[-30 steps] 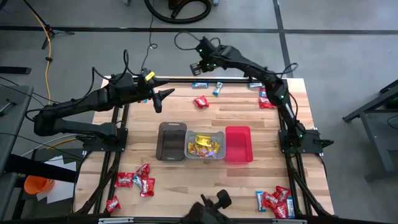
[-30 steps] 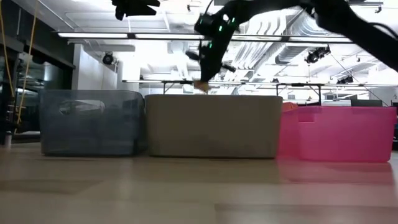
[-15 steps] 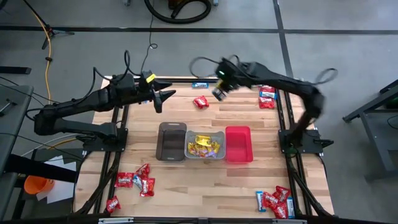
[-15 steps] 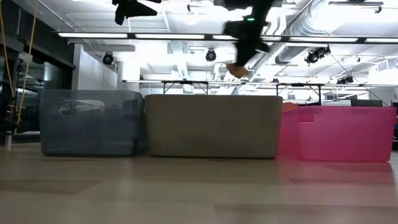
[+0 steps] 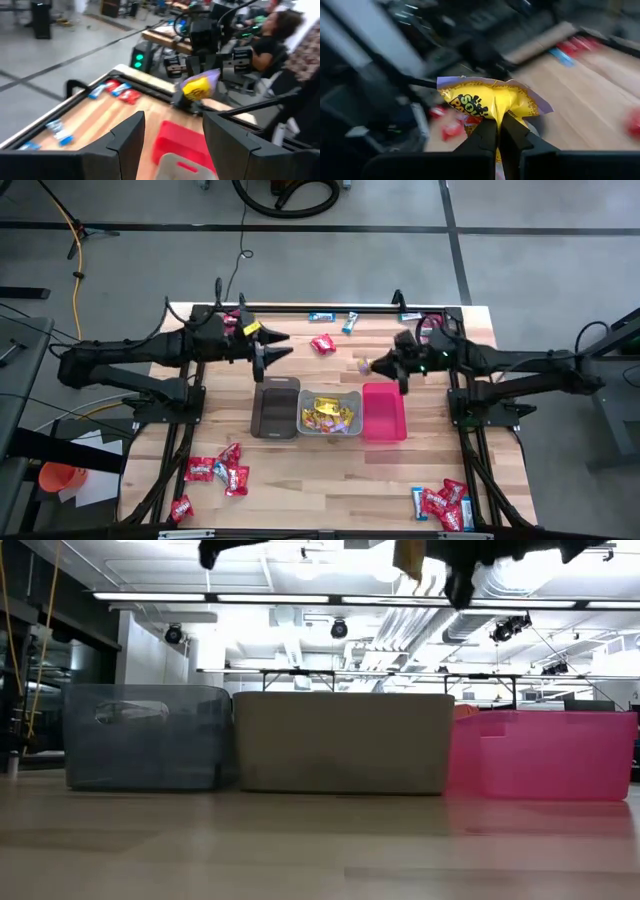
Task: Sort candy
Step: Put the yellow candy into the gray bin
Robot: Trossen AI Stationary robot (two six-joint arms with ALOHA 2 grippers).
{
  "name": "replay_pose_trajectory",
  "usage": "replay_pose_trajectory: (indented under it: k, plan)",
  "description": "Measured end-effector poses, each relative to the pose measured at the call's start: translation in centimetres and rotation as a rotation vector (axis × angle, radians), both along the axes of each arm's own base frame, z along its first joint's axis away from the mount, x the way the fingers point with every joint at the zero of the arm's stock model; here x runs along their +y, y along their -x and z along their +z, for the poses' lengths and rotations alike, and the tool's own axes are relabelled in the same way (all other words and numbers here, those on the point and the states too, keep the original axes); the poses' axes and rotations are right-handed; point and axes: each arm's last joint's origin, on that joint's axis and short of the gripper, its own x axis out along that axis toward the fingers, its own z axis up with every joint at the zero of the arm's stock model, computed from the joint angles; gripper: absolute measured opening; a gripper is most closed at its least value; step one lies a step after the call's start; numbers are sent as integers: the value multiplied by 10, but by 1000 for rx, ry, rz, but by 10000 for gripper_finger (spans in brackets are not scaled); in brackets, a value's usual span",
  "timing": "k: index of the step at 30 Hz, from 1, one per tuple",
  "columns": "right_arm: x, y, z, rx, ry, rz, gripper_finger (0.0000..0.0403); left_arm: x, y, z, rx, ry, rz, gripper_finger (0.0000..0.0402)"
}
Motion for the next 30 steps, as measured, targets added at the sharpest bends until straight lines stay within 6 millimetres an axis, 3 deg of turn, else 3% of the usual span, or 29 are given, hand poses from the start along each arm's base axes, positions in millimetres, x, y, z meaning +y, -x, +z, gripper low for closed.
replay_pose_trajectory:
  k: [4,11,18,30]
  plan:
    - [28,-14,6,-68,93,56,0,-16,-20,-11,-77,-9,-74,188]
    - [55,-56,7,19,263,101,0,-44,-43,-66,-178,104,-175,188]
    - [48,-80,5,53,299,76,0,-46,-46,-75,-141,47,-186,188]
    - [37,-81,6,53,300,42,0,-44,-45,-74,-134,-55,-181,188]
